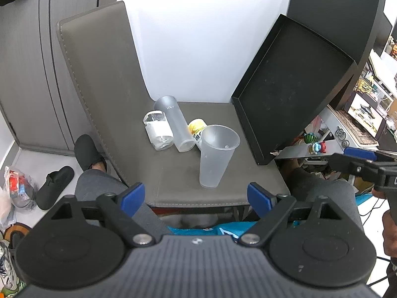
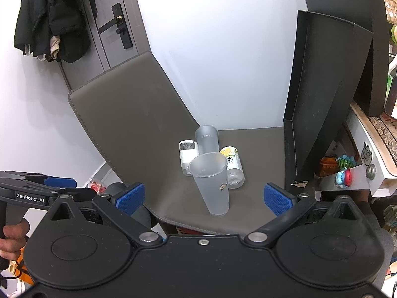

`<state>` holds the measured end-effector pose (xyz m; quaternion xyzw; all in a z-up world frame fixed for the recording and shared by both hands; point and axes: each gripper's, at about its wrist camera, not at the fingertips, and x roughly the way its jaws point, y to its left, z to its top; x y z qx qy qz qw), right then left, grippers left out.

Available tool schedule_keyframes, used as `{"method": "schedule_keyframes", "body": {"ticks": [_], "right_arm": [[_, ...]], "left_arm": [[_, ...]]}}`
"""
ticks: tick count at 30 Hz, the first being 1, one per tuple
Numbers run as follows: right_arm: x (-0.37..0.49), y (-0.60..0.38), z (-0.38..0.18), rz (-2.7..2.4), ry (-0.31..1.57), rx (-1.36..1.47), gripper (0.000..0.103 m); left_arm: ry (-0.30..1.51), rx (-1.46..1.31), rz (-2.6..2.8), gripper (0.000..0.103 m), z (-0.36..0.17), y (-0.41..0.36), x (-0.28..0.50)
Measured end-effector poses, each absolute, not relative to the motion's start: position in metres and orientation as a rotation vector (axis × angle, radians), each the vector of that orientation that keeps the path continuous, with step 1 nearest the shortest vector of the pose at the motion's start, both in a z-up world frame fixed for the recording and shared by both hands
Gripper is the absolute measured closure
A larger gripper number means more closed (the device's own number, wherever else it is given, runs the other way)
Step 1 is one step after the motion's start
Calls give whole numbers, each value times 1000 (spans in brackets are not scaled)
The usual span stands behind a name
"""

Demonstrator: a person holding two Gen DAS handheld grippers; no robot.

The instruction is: Flip cup upright

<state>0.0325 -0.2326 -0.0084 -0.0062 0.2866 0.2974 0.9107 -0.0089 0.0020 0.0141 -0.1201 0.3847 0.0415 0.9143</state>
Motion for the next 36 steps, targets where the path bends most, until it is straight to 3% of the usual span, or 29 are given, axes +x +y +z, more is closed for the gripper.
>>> {"method": "schedule_keyframes", "body": {"ticks": [36], "right_arm": [[37,-220,-17,618,640,-46,0]], "left_arm": [[817,-250,80,14,6,3,-7]]}}
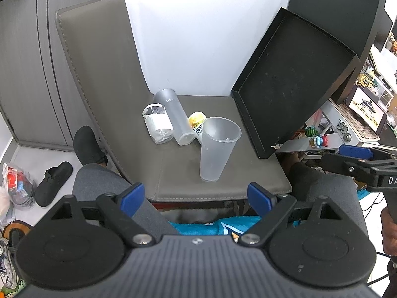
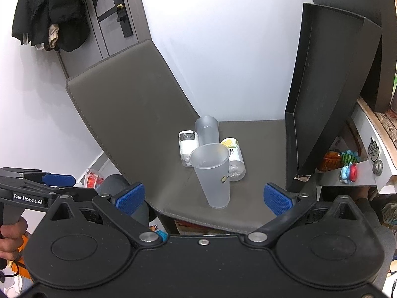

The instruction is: Flip cup upright

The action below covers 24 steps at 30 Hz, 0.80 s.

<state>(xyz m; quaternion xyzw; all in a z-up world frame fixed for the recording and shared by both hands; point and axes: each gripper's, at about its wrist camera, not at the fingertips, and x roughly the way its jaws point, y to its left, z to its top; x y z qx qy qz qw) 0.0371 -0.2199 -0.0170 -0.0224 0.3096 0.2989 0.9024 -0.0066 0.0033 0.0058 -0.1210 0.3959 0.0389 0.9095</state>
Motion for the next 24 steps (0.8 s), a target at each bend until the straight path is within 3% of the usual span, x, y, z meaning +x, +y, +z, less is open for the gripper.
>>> {"method": "schedule_keyframes", "body": {"ticks": [24], "right_arm": [[36,-221,-19,614,643,-41,0]], "left_arm": [[815,-236,86,14,10,3,-9]]}}
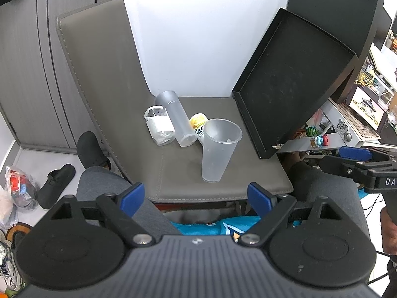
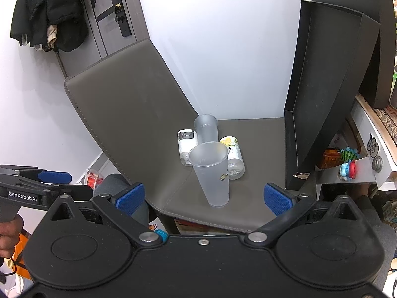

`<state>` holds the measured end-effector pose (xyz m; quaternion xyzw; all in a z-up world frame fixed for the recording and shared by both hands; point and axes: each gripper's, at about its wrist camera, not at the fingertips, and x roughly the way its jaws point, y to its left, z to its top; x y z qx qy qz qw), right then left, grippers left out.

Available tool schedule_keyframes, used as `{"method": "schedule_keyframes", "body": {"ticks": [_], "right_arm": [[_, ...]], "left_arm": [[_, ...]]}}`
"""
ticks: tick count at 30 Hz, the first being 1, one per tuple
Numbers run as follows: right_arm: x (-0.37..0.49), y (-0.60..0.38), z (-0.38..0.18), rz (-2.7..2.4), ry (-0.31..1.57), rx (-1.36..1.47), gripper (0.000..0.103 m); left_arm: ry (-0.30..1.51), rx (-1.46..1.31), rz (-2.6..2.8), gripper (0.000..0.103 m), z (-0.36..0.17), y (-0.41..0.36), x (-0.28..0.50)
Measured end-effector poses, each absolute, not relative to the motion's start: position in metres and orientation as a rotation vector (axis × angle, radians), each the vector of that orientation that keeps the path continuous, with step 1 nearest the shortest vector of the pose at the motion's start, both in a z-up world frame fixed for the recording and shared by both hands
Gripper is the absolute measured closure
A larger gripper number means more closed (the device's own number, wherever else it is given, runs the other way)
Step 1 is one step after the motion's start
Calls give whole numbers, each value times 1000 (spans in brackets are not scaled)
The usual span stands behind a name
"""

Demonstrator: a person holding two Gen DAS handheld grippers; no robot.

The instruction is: Flip cup upright

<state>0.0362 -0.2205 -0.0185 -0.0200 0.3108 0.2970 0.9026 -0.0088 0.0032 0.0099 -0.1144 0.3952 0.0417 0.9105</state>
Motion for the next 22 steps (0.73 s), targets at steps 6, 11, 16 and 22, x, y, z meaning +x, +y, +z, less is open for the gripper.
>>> {"method": "schedule_keyframes", "body": {"ticks": [6,11,16,22], "right_arm": [[37,-221,-19,612,645,-42,0],[38,-221,-20,611,650,-41,0],[38,-222,-20,613,651,-38,0],[41,-222,-24,613,661,-29,0]], "left_arm": [[816,-234,83,14,9,2,-9],[818,-227,83,14,9,1,-8],[817,-219,82,14,9,0,-7],[800,-211,83,14,8,-1,-9]]}}
